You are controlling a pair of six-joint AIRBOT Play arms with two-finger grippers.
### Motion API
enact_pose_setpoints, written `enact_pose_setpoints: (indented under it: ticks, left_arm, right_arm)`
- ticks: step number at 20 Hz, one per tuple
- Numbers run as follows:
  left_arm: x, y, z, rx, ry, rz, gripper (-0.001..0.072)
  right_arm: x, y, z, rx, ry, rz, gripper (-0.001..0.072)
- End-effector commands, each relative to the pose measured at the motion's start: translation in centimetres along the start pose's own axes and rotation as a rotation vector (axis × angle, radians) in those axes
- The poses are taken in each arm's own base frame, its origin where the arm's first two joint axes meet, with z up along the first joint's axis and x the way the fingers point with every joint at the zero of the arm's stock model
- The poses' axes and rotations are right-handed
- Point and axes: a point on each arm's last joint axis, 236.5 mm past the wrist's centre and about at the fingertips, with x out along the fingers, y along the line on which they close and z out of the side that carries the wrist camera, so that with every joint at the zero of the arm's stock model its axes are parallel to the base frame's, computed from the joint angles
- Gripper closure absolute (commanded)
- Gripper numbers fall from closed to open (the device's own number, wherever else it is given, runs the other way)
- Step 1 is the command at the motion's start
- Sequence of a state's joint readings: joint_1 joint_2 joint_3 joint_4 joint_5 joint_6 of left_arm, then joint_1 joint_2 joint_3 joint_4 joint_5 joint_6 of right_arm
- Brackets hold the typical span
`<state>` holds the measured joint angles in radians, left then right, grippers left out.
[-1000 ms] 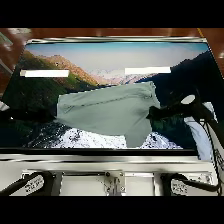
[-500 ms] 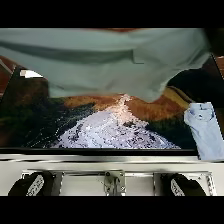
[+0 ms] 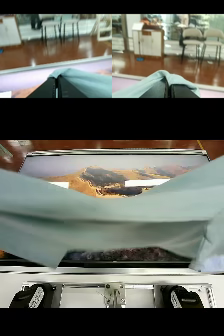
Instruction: Fold the shirts.
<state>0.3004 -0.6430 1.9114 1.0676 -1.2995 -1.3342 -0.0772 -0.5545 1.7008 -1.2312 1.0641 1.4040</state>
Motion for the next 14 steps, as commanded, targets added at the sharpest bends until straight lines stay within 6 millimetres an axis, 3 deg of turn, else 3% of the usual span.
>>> enact_pose_setpoints:
  ticks: [1, 3, 4, 6, 8, 11, 14]
  left_arm:
    - [1.4, 2.1, -4.1, -0.020, 0.175, 0.050, 0.0673]
    - [4.5, 3.5, -7.4, -0.024, 0.292, 0.030, 0.0673]
    - [6.3, 4.2, -9.2, -0.041, 0.352, 0.018, 0.0673]
    - [10.6, 6.0, -14.2, -0.104, 0.493, -0.007, 0.0673]
    - [14.7, 7.4, -20.4, -0.186, 0.655, -0.041, 0.0673]
    - [20.2, 8.7, -30.2, -0.297, 0.879, -0.092, 0.0673]
    - [25.6, 8.9, -39.1, -0.371, 1.015, -0.123, 0.0673]
  right_arm:
    - [0.9, -2.2, -5.1, 0.023, 0.217, -0.076, 0.0649]
    - [3.4, -2.8, -9.3, 0.088, 0.386, -0.070, 0.0649]
    - [4.9, -3.1, -12.5, 0.133, 0.511, -0.064, 0.0650]
    - [7.5, -3.8, -19.2, 0.184, 0.775, -0.047, 0.0649]
    - [10.8, -4.7, -25.5, 0.231, 0.979, -0.036, 0.0649]
    - [18.1, -5.3, -35.5, 0.279, 1.151, -0.005, 0.0649]
    - [26.5, -3.5, -45.7, 0.294, 1.146, 0.036, 0.0649]
